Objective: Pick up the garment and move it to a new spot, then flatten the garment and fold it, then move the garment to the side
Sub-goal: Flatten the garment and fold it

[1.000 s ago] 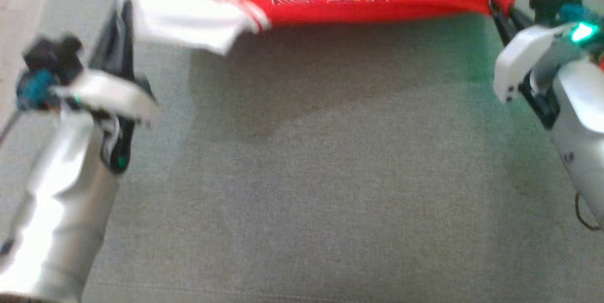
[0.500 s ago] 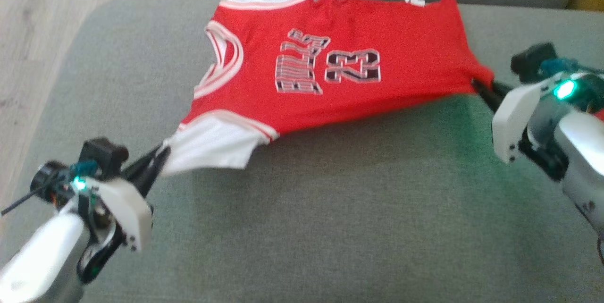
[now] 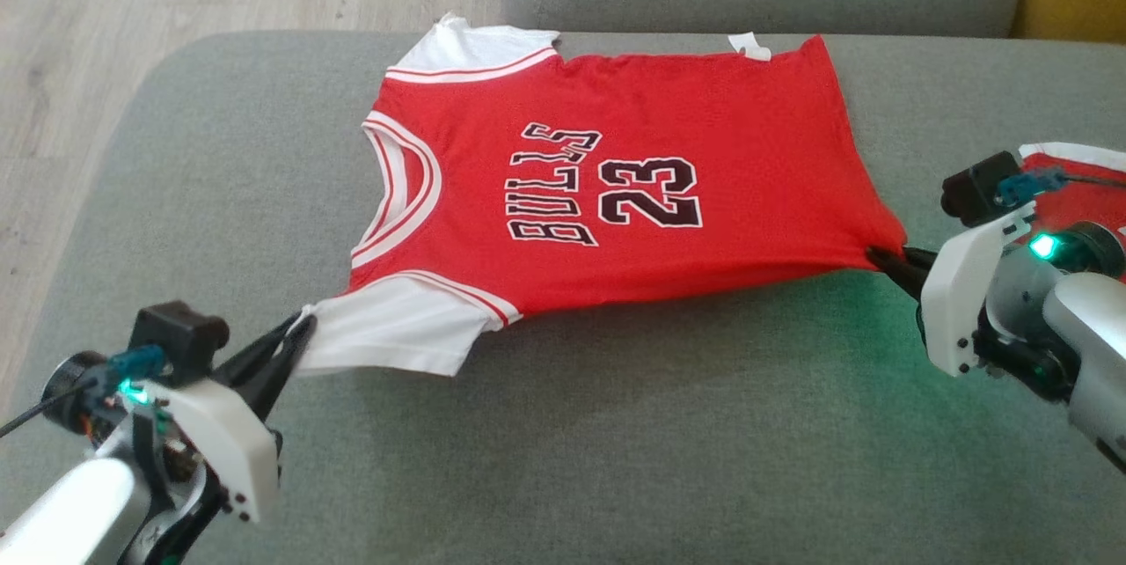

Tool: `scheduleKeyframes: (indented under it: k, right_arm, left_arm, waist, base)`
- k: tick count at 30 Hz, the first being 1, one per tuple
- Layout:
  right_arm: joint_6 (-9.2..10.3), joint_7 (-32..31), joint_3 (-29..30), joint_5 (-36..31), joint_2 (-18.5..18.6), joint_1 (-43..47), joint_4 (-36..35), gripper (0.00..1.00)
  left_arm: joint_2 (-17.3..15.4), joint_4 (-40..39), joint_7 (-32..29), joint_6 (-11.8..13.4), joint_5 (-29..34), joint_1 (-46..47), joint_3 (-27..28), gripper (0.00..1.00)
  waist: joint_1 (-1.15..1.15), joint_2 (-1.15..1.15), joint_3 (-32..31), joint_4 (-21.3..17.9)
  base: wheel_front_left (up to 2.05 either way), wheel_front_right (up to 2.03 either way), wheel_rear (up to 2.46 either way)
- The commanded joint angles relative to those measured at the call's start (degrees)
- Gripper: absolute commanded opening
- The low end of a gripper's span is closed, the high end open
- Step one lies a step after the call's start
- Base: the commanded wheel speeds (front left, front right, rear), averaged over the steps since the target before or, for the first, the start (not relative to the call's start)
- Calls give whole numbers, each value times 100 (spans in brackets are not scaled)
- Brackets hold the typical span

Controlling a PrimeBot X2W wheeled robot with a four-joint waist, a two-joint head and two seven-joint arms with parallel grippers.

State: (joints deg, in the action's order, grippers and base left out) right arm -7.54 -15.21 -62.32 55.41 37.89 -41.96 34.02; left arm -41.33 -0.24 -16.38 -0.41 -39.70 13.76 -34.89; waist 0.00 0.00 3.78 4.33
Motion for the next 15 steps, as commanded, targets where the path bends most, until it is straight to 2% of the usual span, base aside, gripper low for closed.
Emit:
scheduleKeyframes:
  k: [1,6,15]
  right_arm:
    - [5,46,81,26,187,13,-69,0]
    - [5,86,176,134,32,-44,-54,0]
    - [5,-2,329,139,-269,-361,182,0]
  left_arm:
    - [-240,-110,89,50,67,389,376,0]
    - [-127,33,105,74,122,687,401,0]
    - [-82,608,-193,-146,243,1520,349,0]
  waist:
    - [0,0,39,-21]
    - [0,0,170,-113]
    - [0,0,511,-271]
  base:
    - [0,0,0]
    - [0,0,0]
    - [0,0,0]
